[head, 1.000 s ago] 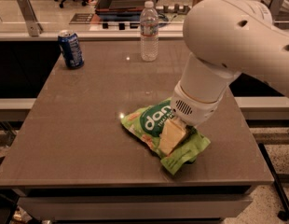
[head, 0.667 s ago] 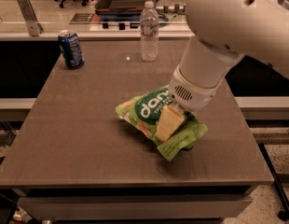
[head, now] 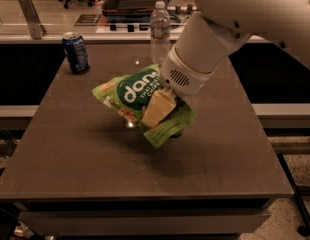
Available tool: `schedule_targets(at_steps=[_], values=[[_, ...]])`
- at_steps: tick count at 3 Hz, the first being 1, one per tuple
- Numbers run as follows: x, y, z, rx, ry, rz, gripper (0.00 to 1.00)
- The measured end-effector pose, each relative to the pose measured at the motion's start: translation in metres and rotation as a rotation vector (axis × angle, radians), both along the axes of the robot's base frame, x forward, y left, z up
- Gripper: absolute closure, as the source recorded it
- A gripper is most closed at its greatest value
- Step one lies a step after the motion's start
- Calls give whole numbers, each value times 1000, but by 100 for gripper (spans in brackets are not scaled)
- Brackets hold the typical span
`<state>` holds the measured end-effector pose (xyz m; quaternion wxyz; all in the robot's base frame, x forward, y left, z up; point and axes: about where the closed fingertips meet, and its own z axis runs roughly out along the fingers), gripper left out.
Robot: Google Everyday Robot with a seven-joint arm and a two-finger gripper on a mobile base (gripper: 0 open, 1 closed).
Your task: Move green rice chip bag near pepsi can
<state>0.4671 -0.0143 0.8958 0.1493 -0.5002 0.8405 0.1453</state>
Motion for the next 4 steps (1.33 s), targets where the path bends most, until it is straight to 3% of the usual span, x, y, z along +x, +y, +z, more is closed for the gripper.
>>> schedule_targets(at_steps=[1,2,4], values=[[40,36,-6,65,-40,36,100],[83,70,-17,79,-76,45,100],[153,112,-33,-20,-157,31,100]])
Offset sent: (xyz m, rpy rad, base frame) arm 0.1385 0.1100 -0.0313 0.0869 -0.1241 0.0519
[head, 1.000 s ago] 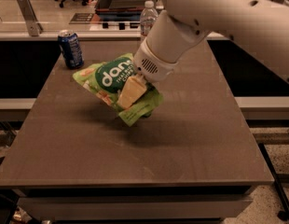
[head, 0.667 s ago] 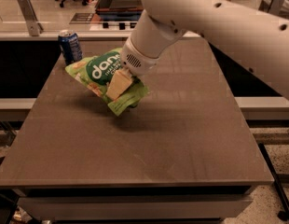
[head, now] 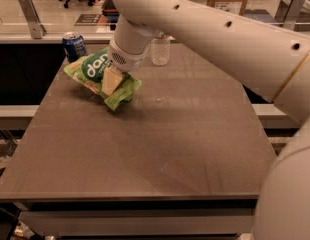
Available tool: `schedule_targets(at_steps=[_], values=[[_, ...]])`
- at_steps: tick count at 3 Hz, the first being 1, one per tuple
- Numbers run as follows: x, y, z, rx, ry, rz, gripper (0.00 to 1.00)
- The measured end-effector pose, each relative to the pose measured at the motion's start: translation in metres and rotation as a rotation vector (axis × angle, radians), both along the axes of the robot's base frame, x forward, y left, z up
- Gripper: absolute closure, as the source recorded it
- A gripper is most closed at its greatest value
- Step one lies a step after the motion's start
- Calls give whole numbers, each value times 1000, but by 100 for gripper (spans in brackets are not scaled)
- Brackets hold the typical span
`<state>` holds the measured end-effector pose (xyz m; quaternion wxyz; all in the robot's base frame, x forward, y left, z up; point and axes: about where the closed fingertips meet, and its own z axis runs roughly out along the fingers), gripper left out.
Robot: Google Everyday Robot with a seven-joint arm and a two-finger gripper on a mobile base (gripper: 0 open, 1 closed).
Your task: Move green rice chip bag near pepsi can
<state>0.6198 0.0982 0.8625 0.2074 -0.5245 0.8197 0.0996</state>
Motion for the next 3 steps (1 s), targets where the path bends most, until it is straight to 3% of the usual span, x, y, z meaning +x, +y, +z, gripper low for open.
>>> schedule_targets(at_steps=[1,2,3], values=[[31,2,-6,-63,-27,-28,100],[31,3,-6,-64,-28,-24,83],[31,4,-8,-65,-26,-23,59]])
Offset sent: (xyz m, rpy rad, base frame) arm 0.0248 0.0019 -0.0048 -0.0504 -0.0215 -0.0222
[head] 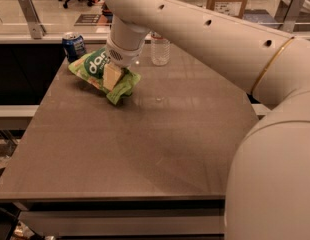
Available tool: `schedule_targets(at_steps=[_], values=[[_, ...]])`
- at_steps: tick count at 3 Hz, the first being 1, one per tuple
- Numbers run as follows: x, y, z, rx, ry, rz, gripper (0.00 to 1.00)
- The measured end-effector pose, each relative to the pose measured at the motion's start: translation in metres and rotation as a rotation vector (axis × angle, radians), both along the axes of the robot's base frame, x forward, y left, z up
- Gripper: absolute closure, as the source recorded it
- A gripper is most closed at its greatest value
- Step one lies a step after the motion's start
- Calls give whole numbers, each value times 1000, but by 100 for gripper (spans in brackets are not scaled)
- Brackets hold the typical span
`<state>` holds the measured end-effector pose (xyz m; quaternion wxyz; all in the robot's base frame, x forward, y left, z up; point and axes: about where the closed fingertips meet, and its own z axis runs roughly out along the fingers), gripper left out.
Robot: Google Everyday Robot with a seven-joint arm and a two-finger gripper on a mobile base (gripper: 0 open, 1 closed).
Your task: Move green rice chip bag near pepsi can
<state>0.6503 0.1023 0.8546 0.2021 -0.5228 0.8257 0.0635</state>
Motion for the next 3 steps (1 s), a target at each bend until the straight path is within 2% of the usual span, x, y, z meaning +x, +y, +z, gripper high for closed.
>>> schedule_targets(at_steps=[2,3], values=[[-1,1,-3,-3,5,3,13],[-1,2,-5,-4,7,5,0]])
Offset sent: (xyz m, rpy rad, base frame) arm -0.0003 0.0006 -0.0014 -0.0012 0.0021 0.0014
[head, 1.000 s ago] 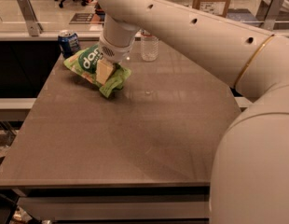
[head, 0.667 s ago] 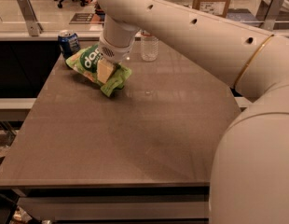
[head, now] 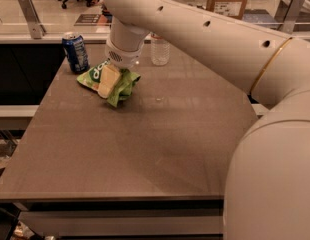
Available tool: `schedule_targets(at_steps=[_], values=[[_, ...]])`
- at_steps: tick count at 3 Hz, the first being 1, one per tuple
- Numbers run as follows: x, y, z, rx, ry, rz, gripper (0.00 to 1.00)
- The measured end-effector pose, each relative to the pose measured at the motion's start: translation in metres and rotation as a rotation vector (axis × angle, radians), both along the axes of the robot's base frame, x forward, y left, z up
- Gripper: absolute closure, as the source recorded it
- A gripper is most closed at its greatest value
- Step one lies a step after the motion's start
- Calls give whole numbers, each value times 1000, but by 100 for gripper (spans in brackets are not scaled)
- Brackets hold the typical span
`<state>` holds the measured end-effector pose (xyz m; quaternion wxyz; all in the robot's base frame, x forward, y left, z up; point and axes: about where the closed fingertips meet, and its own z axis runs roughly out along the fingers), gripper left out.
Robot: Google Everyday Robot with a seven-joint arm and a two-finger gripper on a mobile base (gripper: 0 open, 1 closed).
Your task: Move green rice chip bag near pepsi can
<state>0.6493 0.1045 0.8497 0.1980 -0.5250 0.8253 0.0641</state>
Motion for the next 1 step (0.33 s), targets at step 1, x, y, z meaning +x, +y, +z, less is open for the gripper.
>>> schedule_targets(at_steps=[1], values=[[0,0,0,0,0,0,0]])
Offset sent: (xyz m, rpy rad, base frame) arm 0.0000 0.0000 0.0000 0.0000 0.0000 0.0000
